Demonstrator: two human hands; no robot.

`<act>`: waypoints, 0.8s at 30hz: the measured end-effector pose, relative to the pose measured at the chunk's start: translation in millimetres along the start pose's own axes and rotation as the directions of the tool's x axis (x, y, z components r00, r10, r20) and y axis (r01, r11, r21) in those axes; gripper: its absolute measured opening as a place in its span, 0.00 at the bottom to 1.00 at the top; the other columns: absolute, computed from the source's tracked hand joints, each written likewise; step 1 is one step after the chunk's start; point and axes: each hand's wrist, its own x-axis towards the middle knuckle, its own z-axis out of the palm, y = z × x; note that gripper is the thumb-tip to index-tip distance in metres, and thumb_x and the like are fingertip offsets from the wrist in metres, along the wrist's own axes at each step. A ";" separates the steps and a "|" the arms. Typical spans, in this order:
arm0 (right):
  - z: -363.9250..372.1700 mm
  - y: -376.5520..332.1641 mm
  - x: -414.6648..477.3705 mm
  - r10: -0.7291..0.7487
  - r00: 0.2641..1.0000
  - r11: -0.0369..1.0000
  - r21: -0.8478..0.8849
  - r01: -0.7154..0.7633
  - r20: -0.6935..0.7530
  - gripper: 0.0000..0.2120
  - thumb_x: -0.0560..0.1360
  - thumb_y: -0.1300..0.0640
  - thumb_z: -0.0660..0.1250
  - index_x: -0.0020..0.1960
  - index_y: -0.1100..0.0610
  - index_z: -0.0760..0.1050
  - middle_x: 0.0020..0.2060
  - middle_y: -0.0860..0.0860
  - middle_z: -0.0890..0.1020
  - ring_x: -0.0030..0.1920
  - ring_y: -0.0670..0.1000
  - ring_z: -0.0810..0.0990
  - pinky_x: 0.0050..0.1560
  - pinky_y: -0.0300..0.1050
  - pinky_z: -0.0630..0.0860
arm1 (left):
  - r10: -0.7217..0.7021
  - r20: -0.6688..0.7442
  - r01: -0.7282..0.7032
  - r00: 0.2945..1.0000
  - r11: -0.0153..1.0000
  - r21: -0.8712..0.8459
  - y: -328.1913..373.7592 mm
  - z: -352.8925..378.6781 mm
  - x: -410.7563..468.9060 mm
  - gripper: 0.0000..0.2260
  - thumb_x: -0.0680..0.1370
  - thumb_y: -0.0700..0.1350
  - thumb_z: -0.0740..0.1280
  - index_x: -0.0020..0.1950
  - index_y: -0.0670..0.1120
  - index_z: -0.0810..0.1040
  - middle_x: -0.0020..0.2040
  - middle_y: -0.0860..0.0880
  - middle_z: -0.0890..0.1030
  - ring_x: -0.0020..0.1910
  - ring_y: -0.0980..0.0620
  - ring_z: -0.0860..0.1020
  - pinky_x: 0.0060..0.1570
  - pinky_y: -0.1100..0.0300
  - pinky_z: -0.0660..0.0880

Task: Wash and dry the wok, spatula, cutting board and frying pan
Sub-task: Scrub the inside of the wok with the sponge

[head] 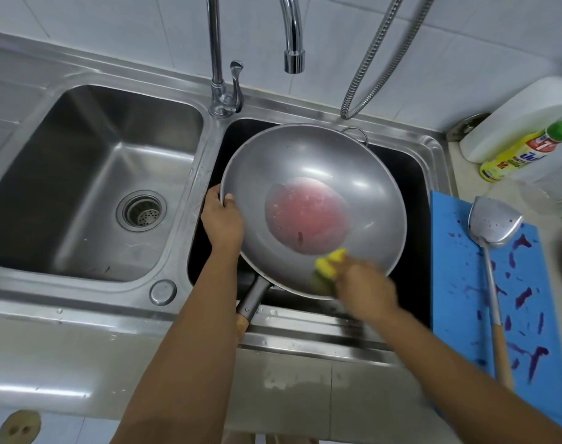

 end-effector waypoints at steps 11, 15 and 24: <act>-2.4 54.4 50.1 -0.034 0.998 0.952 -0.303 0.047 0.047 0.25 0.80 0.56 0.59 0.75 0.43 0.62 0.78 0.51 0.56 0.74 0.62 0.58 0.75 0.61 0.46 | 0.005 -0.005 -0.005 1.000 1.000 0.014 -0.3 -0.1 0.3 0.13 0.82 0.42 0.59 0.65 0.44 0.74 0.56 0.47 0.79 0.53 0.50 0.78 0.54 0.57 0.76; 28.6 -8.4 28.8 -0.303 0.942 0.915 0.319 0.245 0.144 0.23 0.78 0.67 0.59 0.72 0.53 0.71 0.74 0.53 0.67 0.73 0.57 0.65 0.74 0.48 0.59 | 0.000 -0.011 0.000 1.000 1.000 0.027 -1.8 0.6 2.5 0.13 0.82 0.42 0.59 0.65 0.45 0.74 0.56 0.47 0.80 0.53 0.49 0.79 0.57 0.51 0.77; 34.8 -41.1 97.6 -0.365 0.920 0.906 0.281 0.317 0.140 0.27 0.81 0.62 0.56 0.78 0.46 0.58 0.79 0.50 0.48 0.78 0.59 0.48 0.77 0.55 0.45 | -0.009 -0.014 0.008 1.000 1.000 -0.022 -0.4 0.2 0.6 0.13 0.82 0.42 0.59 0.66 0.45 0.74 0.55 0.47 0.80 0.51 0.51 0.79 0.51 0.59 0.76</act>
